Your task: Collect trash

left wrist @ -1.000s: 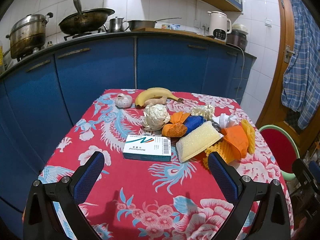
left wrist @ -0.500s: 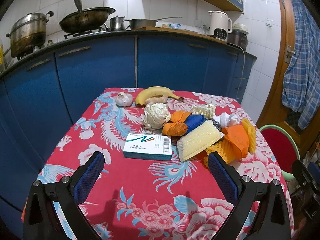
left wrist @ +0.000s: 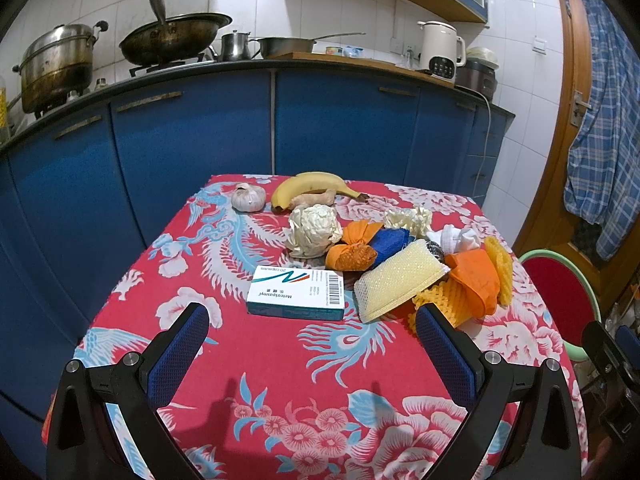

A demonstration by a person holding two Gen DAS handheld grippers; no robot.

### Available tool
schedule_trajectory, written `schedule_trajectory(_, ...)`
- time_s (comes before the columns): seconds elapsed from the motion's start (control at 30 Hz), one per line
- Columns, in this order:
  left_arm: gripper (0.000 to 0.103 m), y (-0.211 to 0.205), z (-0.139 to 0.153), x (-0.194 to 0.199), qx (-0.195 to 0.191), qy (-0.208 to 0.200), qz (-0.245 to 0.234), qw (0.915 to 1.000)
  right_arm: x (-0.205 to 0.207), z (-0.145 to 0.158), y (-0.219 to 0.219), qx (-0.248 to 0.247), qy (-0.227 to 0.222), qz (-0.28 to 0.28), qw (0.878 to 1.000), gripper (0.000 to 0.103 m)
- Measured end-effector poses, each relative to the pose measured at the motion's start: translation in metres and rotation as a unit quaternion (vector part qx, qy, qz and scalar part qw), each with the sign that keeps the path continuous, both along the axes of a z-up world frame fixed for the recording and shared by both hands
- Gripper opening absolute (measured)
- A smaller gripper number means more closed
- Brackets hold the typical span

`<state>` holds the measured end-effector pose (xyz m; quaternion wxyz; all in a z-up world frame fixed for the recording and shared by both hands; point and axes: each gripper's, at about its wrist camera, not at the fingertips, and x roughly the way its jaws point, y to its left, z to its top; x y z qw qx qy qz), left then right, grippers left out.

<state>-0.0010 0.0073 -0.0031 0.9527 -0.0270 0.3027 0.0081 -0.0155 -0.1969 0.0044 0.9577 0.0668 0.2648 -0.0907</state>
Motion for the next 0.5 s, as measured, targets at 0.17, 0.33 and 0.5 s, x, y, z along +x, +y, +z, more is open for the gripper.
schedule_trajectory(0.17, 0.102, 0.0001, 0.0001, 0.0000, 0.000, 0.000, 0.000, 1.0000, 0.0002, -0.0011, 0.0000, 0.000, 0.001, 0.000, 1.000, 0.102)
schedule_trajectory(0.33, 0.102, 0.0023, -0.0013, -0.0020, 0.001, 0.001, -0.001, 1.0000, 0.0003, -0.0010, -0.0001, 0.001, 0.002, 0.000, 1.000, 0.102)
schedule_trajectory(0.5, 0.102, 0.0025, -0.0051, -0.0010, 0.001, 0.003, -0.001, 1.0000, 0.0012, -0.0014, -0.0002, 0.000, 0.002, 0.000, 1.000, 0.102)
